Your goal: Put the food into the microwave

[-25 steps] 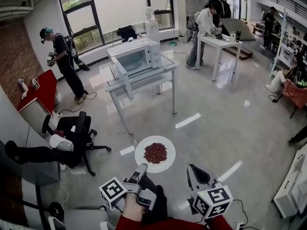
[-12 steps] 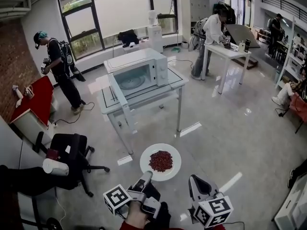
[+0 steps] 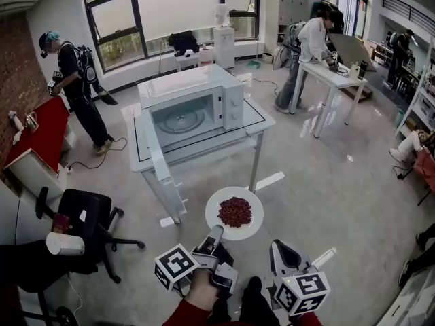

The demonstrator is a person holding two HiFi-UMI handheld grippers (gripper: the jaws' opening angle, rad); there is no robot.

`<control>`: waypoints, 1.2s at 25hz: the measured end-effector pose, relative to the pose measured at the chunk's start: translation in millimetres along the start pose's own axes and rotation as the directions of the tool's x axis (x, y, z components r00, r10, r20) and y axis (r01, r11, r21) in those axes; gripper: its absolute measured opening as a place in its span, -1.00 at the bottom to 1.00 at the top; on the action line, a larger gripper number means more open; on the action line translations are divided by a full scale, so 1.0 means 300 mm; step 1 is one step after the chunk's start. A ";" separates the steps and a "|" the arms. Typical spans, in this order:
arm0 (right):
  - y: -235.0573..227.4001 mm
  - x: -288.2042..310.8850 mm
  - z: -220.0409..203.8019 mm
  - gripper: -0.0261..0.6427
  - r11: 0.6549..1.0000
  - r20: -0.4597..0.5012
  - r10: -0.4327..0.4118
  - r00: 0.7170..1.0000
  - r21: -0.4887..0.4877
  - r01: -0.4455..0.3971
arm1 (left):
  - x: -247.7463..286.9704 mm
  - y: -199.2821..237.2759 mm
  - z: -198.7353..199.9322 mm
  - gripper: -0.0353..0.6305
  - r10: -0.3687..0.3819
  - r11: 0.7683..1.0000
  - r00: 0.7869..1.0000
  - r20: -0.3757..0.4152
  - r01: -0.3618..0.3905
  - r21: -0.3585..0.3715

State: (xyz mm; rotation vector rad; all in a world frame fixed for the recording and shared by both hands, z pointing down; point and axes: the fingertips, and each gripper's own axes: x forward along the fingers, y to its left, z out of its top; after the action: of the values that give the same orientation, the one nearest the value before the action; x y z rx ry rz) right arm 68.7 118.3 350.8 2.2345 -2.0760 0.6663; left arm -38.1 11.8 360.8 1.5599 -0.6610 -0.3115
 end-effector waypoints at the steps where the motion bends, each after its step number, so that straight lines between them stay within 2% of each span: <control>1: -0.029 0.038 0.018 -0.88 1.000 -0.004 0.006 1.000 -0.008 -0.006 | 0.039 -0.004 0.012 -0.83 0.001 1.000 1.000 0.018 -0.001 0.000; 6: -0.142 0.286 0.116 -0.88 0.994 -0.040 0.099 0.994 -0.040 -0.101 | 0.222 0.010 0.114 -0.83 0.017 0.999 0.990 0.143 -0.012 -0.039; 11: -0.201 0.529 0.168 -0.88 0.970 -0.101 0.217 0.971 -0.088 -0.226 | 0.382 0.053 0.225 -0.83 0.037 0.998 0.960 0.276 -0.020 -0.065; 15: -0.216 0.699 0.234 -0.88 0.934 -0.146 0.316 0.938 -0.126 -0.334 | 0.500 0.028 0.332 -0.83 0.021 0.997 0.916 0.402 0.009 -0.073; 19: -0.238 0.881 0.282 -0.88 0.894 -0.191 0.388 0.901 -0.161 -0.419 | 0.612 0.014 0.437 -0.83 0.040 0.999 0.870 0.491 -0.019 -0.047; 22: -0.229 1.007 0.301 -0.88 0.869 -0.219 0.430 0.876 -0.164 -0.467 | 0.671 0.045 0.511 -0.83 0.061 0.997 0.837 0.544 -0.027 -0.069; 26: -0.195 1.163 0.296 -0.88 0.842 -0.223 0.457 0.861 -0.204 -0.500 | 0.727 0.119 0.619 -0.83 0.066 0.995 0.796 0.602 -0.009 -0.098; 30: -0.152 1.290 0.295 -0.88 0.828 -0.206 0.476 0.855 -0.223 -0.514 | 0.769 0.153 0.734 -0.83 0.027 0.993 0.764 0.645 0.052 -0.104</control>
State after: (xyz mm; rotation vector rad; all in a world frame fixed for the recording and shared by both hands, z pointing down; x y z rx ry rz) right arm 147.7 -269.6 406.1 1.4592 -2.5089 0.4921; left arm 9.6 -300.3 424.5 1.3289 -1.1463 -0.9133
